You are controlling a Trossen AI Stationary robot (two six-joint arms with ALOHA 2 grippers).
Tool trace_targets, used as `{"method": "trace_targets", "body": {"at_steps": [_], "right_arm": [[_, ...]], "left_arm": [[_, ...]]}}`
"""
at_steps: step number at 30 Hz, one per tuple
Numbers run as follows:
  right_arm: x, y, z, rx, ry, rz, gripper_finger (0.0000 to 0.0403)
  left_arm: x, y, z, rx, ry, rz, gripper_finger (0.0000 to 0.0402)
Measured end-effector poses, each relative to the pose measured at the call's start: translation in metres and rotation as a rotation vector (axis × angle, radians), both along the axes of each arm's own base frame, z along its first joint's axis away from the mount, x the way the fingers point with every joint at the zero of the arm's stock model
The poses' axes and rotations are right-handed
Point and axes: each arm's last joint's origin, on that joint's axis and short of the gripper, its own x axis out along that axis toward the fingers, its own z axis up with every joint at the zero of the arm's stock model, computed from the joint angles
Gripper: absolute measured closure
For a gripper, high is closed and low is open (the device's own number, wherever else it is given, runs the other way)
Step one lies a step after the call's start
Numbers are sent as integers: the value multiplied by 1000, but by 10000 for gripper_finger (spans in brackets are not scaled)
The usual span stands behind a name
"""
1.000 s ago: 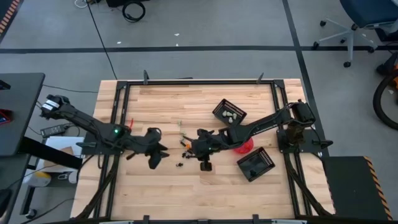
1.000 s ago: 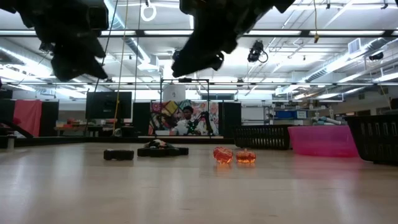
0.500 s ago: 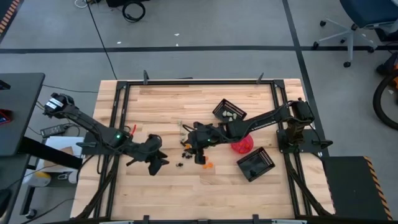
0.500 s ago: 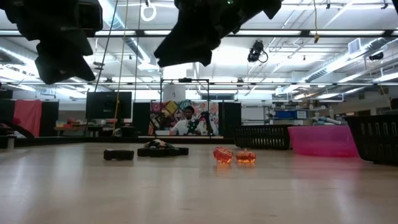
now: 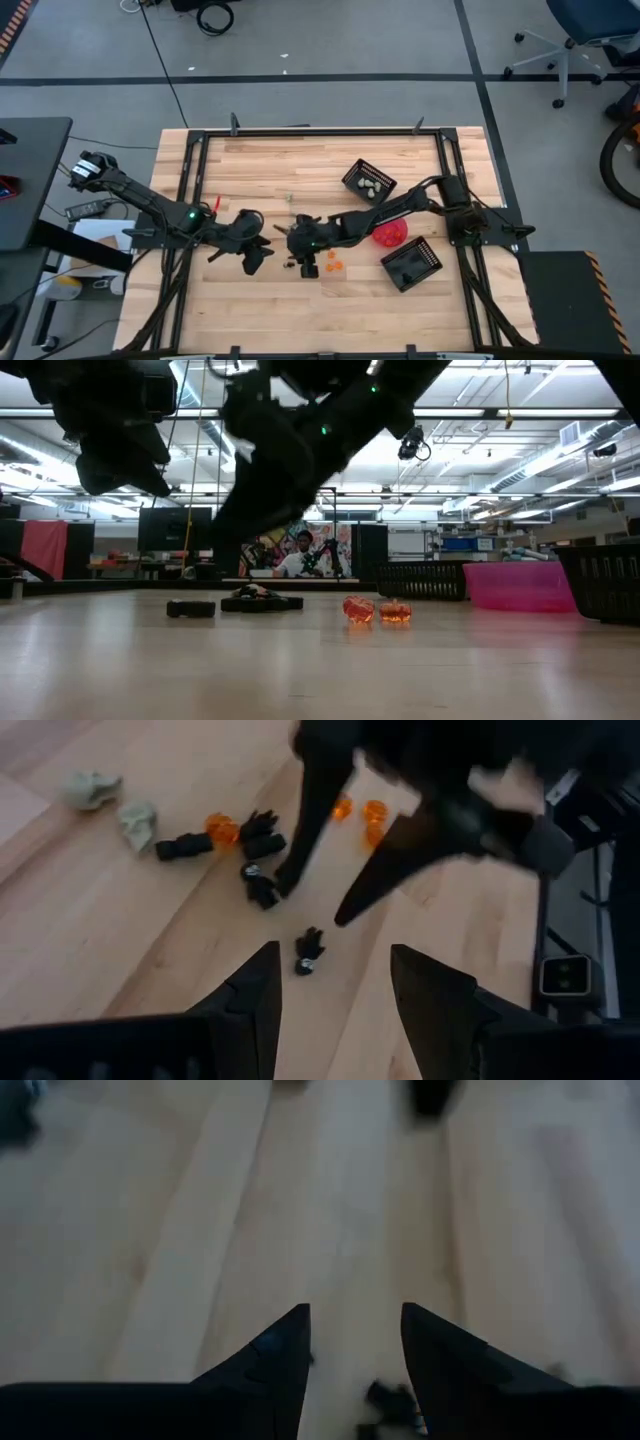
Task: Sort Halloween decoration
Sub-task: Put the black skeleton toy into the bottom black basket
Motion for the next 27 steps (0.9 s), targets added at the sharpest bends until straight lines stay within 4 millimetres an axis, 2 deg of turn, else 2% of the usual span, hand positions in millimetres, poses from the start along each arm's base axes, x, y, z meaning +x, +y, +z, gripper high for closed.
{"method": "trace_targets", "body": {"at_steps": [8,15,22,27], "right_arm": [[-1,1,-7,-107,76,36,241],[2,12,-8,-25,23,157,241],[11,26,-41,-18,-17,200,241],[13,26,-46,-40,-29,117,241]], "left_arm": [[0,0,0,-12,8,13,239],[0,1,-1,-4,5,26,239],[0,2,-1,7,7,37,239],[0,2,-1,-9,9,49,239]]}}
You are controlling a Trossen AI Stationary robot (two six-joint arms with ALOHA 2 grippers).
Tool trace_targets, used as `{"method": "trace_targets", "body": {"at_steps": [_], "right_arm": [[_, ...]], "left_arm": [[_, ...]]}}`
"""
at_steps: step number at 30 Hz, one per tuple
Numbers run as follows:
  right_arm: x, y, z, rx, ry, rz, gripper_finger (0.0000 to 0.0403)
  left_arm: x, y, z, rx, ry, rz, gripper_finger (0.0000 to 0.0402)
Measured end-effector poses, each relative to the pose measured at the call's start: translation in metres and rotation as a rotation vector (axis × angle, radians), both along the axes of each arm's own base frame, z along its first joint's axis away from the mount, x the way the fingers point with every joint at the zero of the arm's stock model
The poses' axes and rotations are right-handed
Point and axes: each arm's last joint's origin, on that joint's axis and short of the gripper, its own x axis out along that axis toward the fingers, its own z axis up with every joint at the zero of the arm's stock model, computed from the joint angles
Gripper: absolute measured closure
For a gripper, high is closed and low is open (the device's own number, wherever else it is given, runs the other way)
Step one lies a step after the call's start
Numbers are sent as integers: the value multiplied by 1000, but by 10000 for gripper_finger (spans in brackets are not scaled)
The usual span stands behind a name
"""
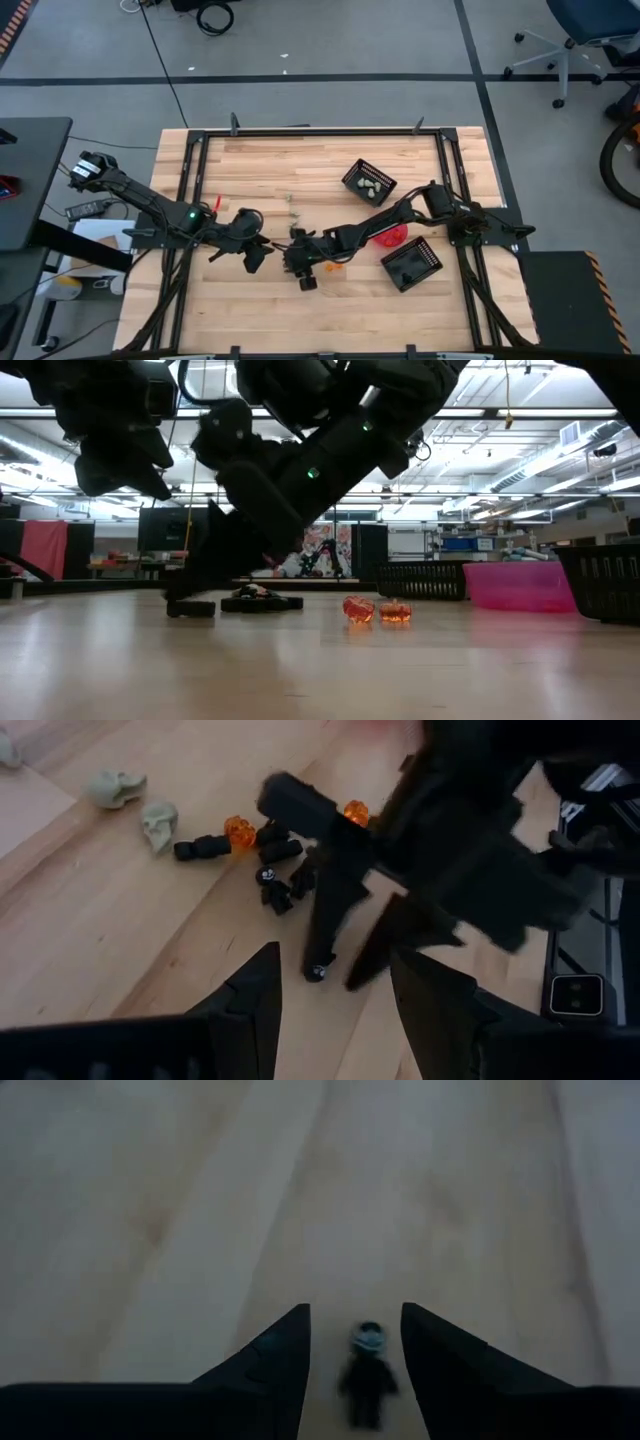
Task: Sort Halloween decoration
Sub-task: Put the black skeleton toy into the bottom black basket
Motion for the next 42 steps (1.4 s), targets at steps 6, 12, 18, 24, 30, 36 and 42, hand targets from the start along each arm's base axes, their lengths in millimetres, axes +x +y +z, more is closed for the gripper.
{"method": "trace_targets", "body": {"at_steps": [6,12,18,24,30,36,42], "right_arm": [[1,0,3,4,-20,-6,241],[1,0,-10,7,14,-23,244],[-1,2,-15,4,48,-24,282],[-4,2,-17,-10,89,-23,357],[-7,1,-12,0,121,-1,365],[-23,-6,13,-23,234,35,359],[-44,-12,49,13,347,79,357]], "left_arm": [[0,0,0,-5,0,4,239],[0,0,0,-5,0,4,239],[0,0,0,-8,1,1,239],[0,0,0,-7,2,-1,239],[0,0,0,-4,4,-5,239],[-2,1,-2,27,28,-21,239],[-4,3,-4,97,50,-9,239]]}}
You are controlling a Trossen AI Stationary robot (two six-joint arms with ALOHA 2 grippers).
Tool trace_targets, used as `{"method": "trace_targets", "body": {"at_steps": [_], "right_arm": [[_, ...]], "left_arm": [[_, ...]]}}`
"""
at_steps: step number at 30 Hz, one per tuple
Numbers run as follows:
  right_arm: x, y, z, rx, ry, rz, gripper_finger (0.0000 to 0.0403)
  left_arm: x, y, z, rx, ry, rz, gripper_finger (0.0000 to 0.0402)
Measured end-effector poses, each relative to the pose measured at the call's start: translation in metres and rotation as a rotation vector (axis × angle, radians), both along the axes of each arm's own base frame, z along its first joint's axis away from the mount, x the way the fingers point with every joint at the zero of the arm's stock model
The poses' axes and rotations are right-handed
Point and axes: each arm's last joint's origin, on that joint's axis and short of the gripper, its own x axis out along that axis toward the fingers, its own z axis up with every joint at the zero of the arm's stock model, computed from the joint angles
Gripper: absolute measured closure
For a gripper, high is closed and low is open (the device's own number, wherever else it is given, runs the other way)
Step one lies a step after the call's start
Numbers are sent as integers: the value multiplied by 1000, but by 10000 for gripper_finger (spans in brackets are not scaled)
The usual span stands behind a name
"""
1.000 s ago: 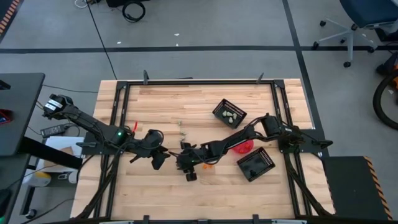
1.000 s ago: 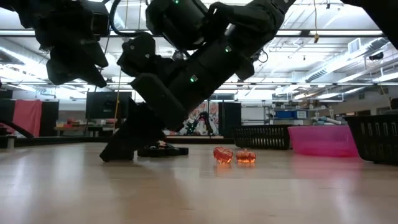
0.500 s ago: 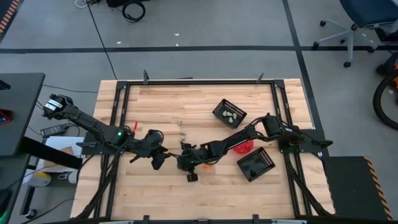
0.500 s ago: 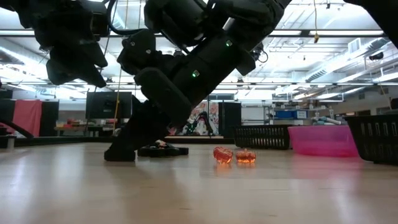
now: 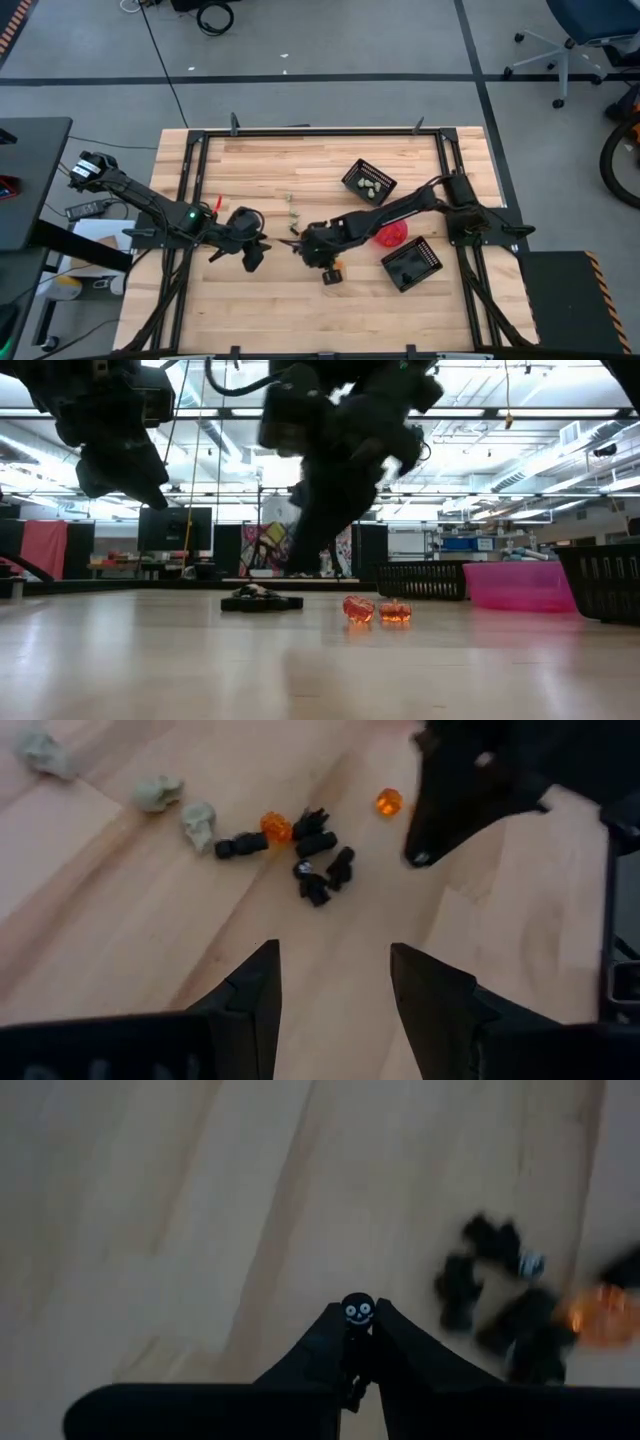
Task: Sort Halloween decoration
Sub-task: Put the black skeleton toy into the bottom black basket
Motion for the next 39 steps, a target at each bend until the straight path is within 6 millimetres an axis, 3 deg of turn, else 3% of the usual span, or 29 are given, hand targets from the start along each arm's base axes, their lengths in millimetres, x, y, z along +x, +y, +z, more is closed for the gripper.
{"method": "trace_targets", "body": {"at_steps": [13,22,27,39], "right_arm": [[-64,-5,59,45,341,14,354],[-106,2,69,56,690,49,354],[-116,8,57,87,775,18,354],[-146,20,2,102,907,-101,336]], "left_arm": [[-4,2,-4,58,55,-5,239],[-6,2,-5,64,71,-6,239],[-6,2,-5,58,70,-2,239],[-6,2,-5,39,70,13,239]]}}
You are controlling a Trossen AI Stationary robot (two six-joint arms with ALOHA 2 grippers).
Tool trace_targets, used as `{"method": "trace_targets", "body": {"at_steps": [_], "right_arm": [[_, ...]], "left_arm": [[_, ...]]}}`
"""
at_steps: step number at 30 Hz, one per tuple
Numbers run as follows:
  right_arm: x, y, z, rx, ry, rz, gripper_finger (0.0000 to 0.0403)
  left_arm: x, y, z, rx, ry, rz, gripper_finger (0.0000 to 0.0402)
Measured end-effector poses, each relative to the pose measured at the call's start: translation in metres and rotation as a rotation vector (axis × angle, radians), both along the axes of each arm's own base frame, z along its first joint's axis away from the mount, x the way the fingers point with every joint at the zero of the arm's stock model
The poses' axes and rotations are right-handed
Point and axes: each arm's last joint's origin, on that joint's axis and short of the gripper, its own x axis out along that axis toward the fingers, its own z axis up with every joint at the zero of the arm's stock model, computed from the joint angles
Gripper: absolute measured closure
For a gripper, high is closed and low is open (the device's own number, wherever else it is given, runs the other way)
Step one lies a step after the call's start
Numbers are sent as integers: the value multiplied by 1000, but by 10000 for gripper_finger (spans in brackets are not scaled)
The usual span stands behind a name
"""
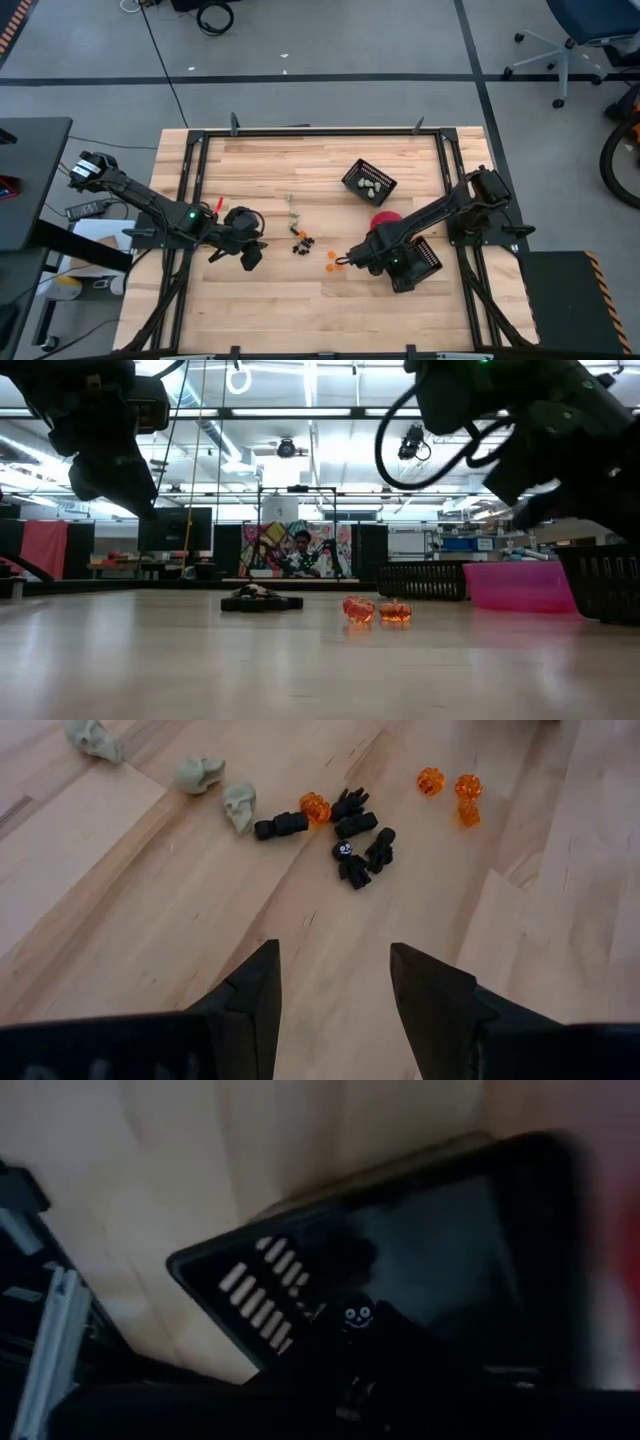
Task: Sort Halloween decoration
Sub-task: Put the black skeleton toy into the bottom black basket, then put the orange pumpkin toy into the red bowl
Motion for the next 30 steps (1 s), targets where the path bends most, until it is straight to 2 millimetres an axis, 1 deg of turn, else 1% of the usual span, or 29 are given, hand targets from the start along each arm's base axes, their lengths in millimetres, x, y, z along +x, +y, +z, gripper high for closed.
{"method": "trace_targets", "body": {"at_steps": [4,9,14,19,23,26,30], "right_arm": [[-4,3,-7,20,15,-20,308],[-6,3,-4,25,16,-25,279],[-9,2,9,31,-10,-42,268],[-14,-8,33,31,-54,-167,268],[-8,-14,47,13,-185,-276,269],[2,-14,54,-12,-365,-283,269],[19,-11,56,-30,-551,-297,269]], "left_arm": [[0,0,0,-3,0,3,239],[0,0,0,-2,0,2,239],[0,0,0,-2,0,2,239],[0,0,0,-3,0,2,239],[1,0,1,-7,-10,5,239],[2,0,1,-12,-23,6,239],[3,-1,2,-19,-37,6,239]]}}
